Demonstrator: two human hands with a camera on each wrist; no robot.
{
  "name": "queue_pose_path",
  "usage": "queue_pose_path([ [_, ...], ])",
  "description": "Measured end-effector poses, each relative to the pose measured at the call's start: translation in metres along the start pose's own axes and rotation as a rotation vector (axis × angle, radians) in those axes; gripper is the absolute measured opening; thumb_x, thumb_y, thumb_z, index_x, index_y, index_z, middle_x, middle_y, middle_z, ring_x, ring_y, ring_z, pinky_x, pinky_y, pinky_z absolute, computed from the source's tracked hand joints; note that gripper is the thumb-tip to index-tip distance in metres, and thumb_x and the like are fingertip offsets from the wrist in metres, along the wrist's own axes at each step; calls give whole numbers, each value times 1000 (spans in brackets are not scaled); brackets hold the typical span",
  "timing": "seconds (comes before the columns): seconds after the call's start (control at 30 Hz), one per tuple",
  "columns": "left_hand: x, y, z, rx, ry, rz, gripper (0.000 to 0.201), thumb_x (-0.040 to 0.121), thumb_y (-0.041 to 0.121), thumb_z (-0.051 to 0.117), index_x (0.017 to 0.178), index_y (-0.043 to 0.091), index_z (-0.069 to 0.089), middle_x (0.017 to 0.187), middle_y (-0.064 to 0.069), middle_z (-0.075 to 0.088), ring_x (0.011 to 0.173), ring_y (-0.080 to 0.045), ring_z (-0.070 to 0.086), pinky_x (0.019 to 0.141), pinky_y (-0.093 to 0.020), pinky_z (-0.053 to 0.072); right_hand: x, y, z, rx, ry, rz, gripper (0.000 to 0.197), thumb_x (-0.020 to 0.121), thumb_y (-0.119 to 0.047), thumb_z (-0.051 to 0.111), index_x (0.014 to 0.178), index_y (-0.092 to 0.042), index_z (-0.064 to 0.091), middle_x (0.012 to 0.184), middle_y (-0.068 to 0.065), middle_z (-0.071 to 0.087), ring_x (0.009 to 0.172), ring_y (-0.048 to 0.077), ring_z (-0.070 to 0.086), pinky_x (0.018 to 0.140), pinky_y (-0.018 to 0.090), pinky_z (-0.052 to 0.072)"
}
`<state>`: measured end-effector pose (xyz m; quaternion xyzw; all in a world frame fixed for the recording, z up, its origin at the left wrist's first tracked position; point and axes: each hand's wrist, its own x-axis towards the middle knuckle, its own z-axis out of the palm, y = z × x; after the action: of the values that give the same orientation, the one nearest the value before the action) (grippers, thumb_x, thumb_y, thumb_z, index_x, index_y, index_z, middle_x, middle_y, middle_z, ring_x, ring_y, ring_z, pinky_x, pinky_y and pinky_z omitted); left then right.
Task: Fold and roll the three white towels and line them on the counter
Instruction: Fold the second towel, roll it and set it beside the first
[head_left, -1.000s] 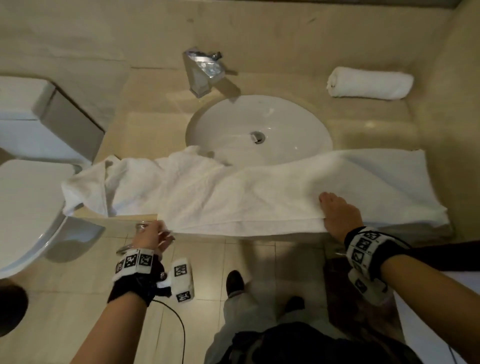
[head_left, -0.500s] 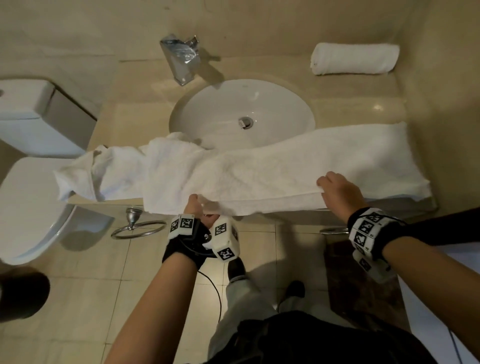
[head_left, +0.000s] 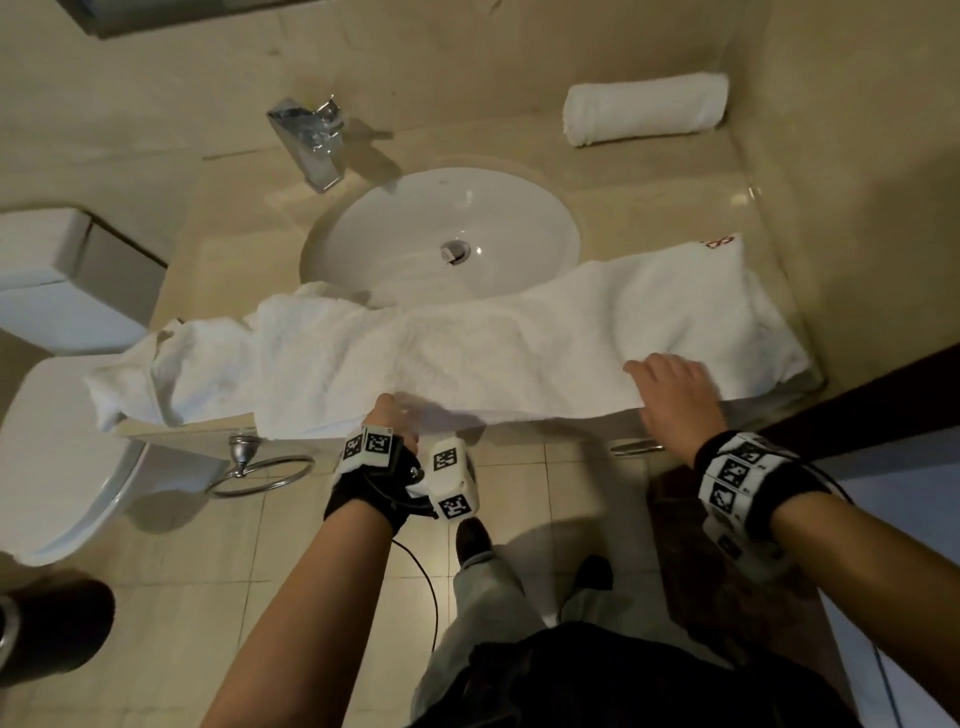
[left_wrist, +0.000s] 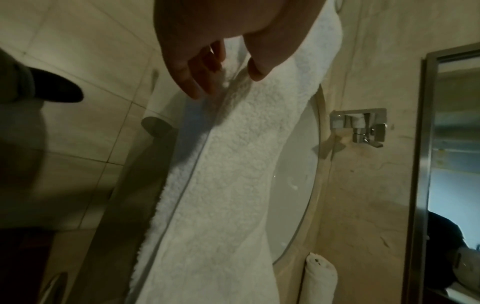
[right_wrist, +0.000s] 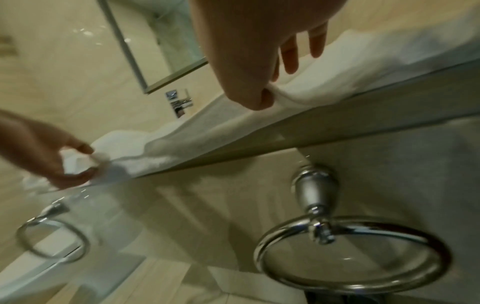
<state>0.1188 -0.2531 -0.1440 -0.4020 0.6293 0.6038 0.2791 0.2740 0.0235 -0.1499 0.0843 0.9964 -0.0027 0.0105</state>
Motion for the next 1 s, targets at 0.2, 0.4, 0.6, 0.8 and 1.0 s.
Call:
queue_pose_path([
  [0.2,-13,-7,20,41,-50,28,17,101,23,27,101,15,42,74,-1,35,66,-14,42,58,-24,39,-2,59,-11,94,-92,511,49,76,2,55,124,-3,45,120,24,46,109,41,44,88,48,39],
  [0.4,-11,-10,29,108,-35,65,48,101,19,26,146,3,23,111,-6,31,97,-16,35,80,-26,34,1,95,-9,636,33,1030,50,82,-7,49,131,-1,36,137,24,38,123,43,42,104,47,34],
  [0.6,-18,-17,54,108,-60,70,50,101,24,22,147,3,21,112,-6,27,101,-15,29,83,-28,30,8,105,-7,704,-85,1152,66,90,-14,42,147,-10,11,145,23,23,129,44,34,109,51,30],
  [0.8,-37,-16,90,-43,-40,74,39,95,26,45,127,4,48,96,-5,51,98,-18,49,86,-31,42,4,114,-14,499,-237,1079,41,95,-9,40,133,3,34,135,25,46,122,40,48,99,46,39],
  [1.0,-70,-13,145,194,-174,284,19,90,6,40,74,11,48,78,-5,47,69,-14,46,61,-26,41,-13,108,-28,450,-44,907,31,90,-14,47,116,3,47,117,25,57,108,40,56,88,43,45],
])
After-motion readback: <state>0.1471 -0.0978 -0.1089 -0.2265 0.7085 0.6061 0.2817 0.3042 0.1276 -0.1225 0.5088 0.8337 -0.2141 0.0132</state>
